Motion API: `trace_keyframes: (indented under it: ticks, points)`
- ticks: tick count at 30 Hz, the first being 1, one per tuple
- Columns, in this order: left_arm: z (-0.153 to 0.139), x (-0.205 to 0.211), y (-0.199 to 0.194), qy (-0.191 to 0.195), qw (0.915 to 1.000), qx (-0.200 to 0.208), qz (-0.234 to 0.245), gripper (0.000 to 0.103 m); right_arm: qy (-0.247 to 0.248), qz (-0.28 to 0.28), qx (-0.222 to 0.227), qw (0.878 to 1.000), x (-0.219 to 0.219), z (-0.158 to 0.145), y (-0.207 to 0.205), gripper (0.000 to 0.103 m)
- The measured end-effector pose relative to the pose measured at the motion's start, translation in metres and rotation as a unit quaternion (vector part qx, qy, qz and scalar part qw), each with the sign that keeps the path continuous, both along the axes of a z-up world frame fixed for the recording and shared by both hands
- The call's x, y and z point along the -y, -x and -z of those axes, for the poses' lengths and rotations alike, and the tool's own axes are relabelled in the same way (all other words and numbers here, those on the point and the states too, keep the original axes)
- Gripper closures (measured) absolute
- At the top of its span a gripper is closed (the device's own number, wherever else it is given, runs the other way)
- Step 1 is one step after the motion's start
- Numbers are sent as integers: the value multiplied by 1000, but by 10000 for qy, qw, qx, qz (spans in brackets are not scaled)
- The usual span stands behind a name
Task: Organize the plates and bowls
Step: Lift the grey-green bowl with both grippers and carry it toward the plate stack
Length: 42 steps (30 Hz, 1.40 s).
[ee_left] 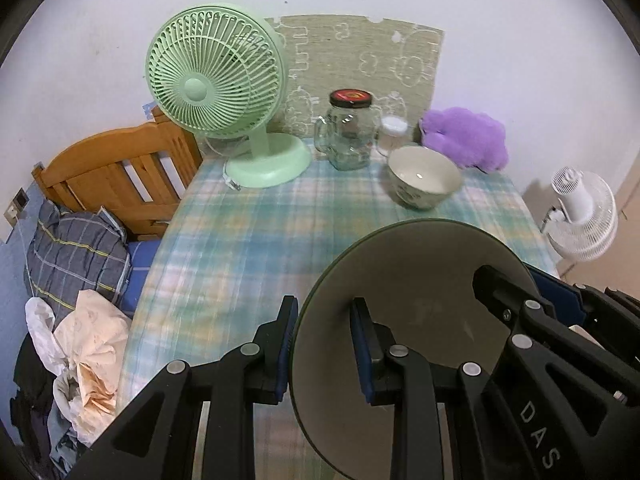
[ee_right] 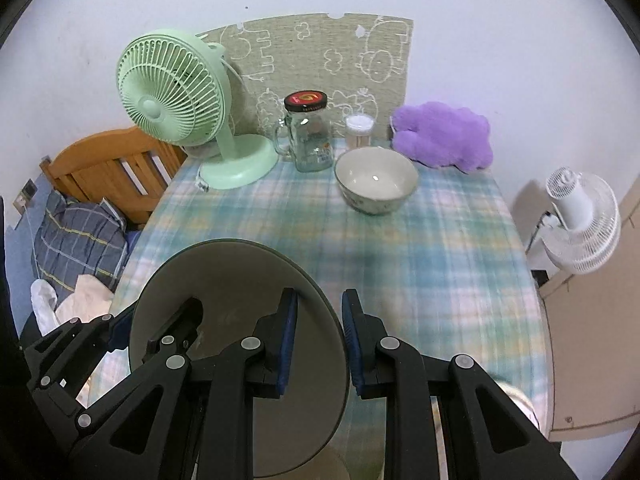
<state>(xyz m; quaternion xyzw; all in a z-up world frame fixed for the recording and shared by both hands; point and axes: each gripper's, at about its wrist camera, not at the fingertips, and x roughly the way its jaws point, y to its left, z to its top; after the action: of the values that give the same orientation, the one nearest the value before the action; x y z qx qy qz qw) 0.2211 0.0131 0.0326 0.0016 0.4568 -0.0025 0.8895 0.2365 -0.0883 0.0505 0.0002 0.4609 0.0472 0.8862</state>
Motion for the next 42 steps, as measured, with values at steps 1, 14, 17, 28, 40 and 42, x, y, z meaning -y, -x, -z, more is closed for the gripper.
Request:
trace_keyframes:
  ticks: [1,14,17,28,40,42]
  points:
    - [2,1,7,24,10000,-27,47,78,5,34,-18,10000,1,0,6,76]
    - [34,2,71,272,9982,-398,365,78,115,355,-347,9987,7,27,85,77]
    - [44,3,77,283,9975,-506,413,78,119,421,-420,9982,9,36,95,77]
    - [71,13,85,207,9957,-733,528,78,137,590,-707,9957,16,65,105,77]
    - [96,13,80,72,9938,-1012,448,79,170,506,-1027,9933,14,93,96,77]
    - [98,13,80,66,9941,-980,453,79,197,473,-1081,9928,13,97,94,77]
